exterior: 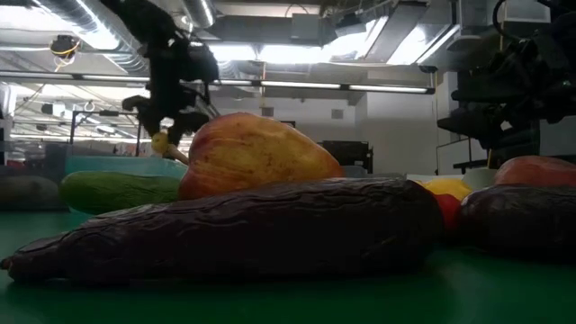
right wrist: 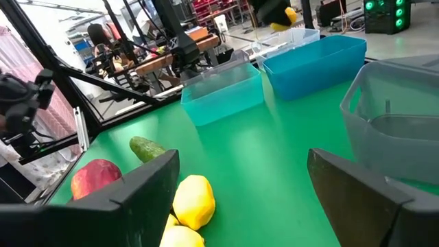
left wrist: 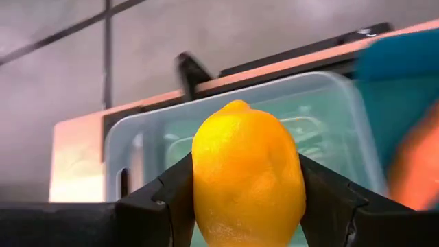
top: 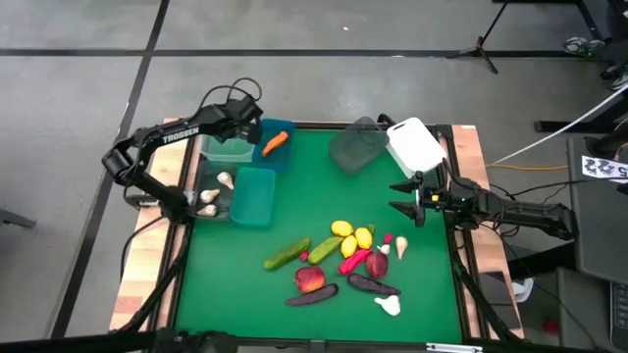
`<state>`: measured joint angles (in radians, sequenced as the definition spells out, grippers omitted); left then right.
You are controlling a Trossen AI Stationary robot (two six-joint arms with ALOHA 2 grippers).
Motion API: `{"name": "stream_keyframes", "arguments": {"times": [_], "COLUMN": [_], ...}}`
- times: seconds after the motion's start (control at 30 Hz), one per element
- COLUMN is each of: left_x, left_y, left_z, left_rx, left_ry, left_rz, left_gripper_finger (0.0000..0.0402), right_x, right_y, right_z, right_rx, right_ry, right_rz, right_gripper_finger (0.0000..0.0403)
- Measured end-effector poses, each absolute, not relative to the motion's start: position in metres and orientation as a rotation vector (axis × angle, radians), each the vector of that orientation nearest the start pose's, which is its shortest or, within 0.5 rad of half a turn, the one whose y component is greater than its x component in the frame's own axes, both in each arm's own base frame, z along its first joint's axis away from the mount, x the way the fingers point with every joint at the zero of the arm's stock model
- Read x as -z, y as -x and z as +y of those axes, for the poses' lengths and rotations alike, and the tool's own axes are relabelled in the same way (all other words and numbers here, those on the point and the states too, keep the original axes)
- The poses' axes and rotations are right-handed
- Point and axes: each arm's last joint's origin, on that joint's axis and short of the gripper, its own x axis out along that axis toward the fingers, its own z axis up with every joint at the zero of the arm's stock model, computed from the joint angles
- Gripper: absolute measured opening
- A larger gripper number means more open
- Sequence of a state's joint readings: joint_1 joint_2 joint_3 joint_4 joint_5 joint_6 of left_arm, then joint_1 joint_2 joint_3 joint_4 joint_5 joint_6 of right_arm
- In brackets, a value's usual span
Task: Sort produce into baskets
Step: Put the yellow lemon into the transparent bin
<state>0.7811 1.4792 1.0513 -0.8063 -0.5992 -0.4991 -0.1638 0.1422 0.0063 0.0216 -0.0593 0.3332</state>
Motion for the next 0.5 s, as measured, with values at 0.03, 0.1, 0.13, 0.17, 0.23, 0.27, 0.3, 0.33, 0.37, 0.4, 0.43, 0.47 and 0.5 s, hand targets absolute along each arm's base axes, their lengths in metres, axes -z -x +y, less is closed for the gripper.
{"name": "stream_keyframes", "arguments": {"times": [0.03,0.1,0.13,0.17,0.23,0.27,0.3,0.33,0.37,0.4,0.43,0.47,0.5], "left_x": [-0.231,-0.227,-0.225,-0.224,-0.221,-0.22,-0.219,-0.217,-0.215,-0.213,-0.21,-0.208,-0.207], "left_y": [-0.18,-0.174,-0.172,-0.17,-0.166,-0.164,-0.161,-0.158,-0.155,-0.153,-0.15,-0.148,-0.147], "left_z": [0.206,0.208,0.209,0.209,0.211,0.211,0.211,0.211,0.211,0.211,0.211,0.211,0.21], "left_rx": [-1.517,-1.546,-1.559,-1.57,-1.589,-1.602,-1.621,-1.646,-1.663,-1.672,-1.678,-1.682,-1.681], "left_ry": [0.488,0.509,0.518,0.529,0.537,0.535,0.531,0.525,0.525,0.532,0.538,0.541,0.54], "left_rz": [1.0,1.001,1.002,1.003,1.007,1.013,1.023,1.033,1.041,1.048,1.059,1.074,1.084], "left_gripper_finger": [0.0195,0.0195,0.0195,0.0195,0.0195,0.0195,0.0195,0.0195,0.0195,0.0195,0.0195,0.0195,0.0195], "right_x": [-0.156,-0.156,-0.156,-0.156,-0.156,-0.156,-0.156,-0.156,-0.156,-0.156,-0.156,-0.156,-0.156], "right_y": [-0.104,-0.104,-0.104,-0.104,-0.104,-0.104,-0.104,-0.104,-0.104,-0.104,-0.104,-0.104,-0.104], "right_z": [-0.016,-0.016,-0.016,-0.016,-0.016,-0.016,-0.016,-0.016,-0.016,-0.016,-0.016,-0.016,-0.016], "right_rx": [0.122,0.122,0.122,0.122,0.122,0.122,0.122,0.122,0.122,0.122,0.122,0.122,0.122], "right_ry": [-0.345,-0.345,-0.345,-0.345,-0.345,-0.345,-0.346,-0.346,-0.346,-0.346,-0.347,-0.347,-0.347], "right_rz": [0.095,0.095,0.095,0.095,0.095,0.095,0.094,0.094,0.095,0.095,0.095,0.095,0.095], "right_gripper_finger": [0.0319,0.0319,0.0319,0.0319,0.0319,0.0319,0.0319,0.0319,0.0319,0.0319,0.0319,0.0319,0.0319]}}
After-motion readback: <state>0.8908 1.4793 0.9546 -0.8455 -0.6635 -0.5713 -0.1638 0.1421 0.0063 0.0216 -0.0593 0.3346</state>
